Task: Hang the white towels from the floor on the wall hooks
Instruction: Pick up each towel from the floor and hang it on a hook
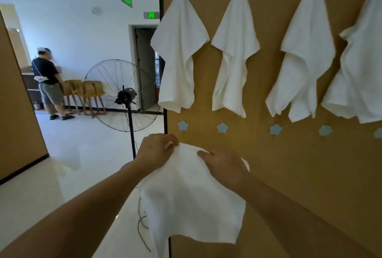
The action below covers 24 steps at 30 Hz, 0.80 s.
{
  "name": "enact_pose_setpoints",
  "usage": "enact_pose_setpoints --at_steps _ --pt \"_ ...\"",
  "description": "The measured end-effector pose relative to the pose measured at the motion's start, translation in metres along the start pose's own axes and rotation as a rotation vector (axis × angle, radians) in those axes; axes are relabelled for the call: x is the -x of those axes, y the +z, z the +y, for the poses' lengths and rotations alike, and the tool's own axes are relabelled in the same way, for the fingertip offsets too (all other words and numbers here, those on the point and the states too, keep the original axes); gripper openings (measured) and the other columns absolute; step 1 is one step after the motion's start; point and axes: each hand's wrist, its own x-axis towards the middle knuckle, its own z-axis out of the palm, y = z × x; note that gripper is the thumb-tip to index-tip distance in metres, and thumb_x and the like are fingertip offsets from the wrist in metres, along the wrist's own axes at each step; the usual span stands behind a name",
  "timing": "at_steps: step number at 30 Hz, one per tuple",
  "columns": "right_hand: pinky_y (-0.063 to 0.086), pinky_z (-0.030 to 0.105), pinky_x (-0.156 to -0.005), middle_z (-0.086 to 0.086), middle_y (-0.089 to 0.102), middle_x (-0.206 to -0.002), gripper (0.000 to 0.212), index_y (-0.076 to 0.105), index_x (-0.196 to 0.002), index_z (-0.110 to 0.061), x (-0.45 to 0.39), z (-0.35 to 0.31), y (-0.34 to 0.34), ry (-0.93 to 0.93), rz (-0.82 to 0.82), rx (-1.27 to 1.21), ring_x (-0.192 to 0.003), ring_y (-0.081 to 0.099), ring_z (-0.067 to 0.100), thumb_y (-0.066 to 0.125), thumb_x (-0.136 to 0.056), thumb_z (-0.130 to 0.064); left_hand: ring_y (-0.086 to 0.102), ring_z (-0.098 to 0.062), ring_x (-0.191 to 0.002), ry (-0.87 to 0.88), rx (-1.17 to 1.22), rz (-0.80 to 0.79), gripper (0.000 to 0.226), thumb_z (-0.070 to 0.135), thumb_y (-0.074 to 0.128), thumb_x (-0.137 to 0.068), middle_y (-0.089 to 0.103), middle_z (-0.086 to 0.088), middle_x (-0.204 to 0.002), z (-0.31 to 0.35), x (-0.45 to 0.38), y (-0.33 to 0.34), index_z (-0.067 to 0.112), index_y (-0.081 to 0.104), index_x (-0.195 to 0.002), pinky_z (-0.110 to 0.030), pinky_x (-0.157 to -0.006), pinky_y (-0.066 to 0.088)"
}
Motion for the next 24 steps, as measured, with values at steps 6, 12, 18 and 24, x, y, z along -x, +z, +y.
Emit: enact_pose_setpoints --at_steps 6,12,18,24 --pt "0.049 0.026 -0.049 0.001 0.068 -0.07 0.034 0.073 -0.111 -0.024 -0.069 0.026 0.09 0.116 -0.212 0.195 -0.054 0.064 0.02 0.073 -0.078 -0.016 0.064 -0.024 -0.095 0.221 -0.153 -0.087 0.031 0.024 0.048 -0.097 0.065 -0.001 -0.11 -0.079 -0.069 0.056 0.029 0.067 -0.122 -0.024 -0.078 0.042" --pt "0.055 0.034 -0.064 0.011 0.069 -0.091 0.047 0.051 -0.141 -0.02 -0.113 0.056 0.169 0.218 -0.253 0.158 -0.072 0.066 0.027 0.05 -0.093 -0.02 0.058 -0.028 -0.111 0.255 -0.238 -0.157 0.037 0.029 0.04 -0.101 0.058 -0.005 -0.129 -0.121 -0.125 0.112 0.026 0.054 -0.135 -0.038 -0.091 0.052" --pt "0.052 0.03 -0.049 0.003 0.07 -0.069 0.024 0.07 -0.116 -0.018 -0.097 0.049 0.224 0.287 0.05 -0.132 -0.05 0.059 0.015 0.058 -0.096 -0.025 0.063 -0.032 -0.086 0.187 -0.067 -0.025 0.025 0.021 0.052 -0.094 0.068 -0.008 -0.102 -0.131 -0.124 0.164 0.015 0.071 -0.108 -0.04 -0.071 0.055" --pt "0.055 0.03 -0.072 0.006 0.072 -0.092 0.04 0.067 -0.122 -0.009 -0.091 0.026 0.259 0.507 0.209 -0.513 -0.077 0.067 0.017 0.044 -0.102 -0.034 0.059 -0.024 -0.086 -0.003 0.159 0.113 0.02 0.022 0.056 -0.094 0.065 -0.008 -0.098 -0.119 -0.107 0.194 0.012 0.07 -0.103 -0.03 -0.077 0.049"
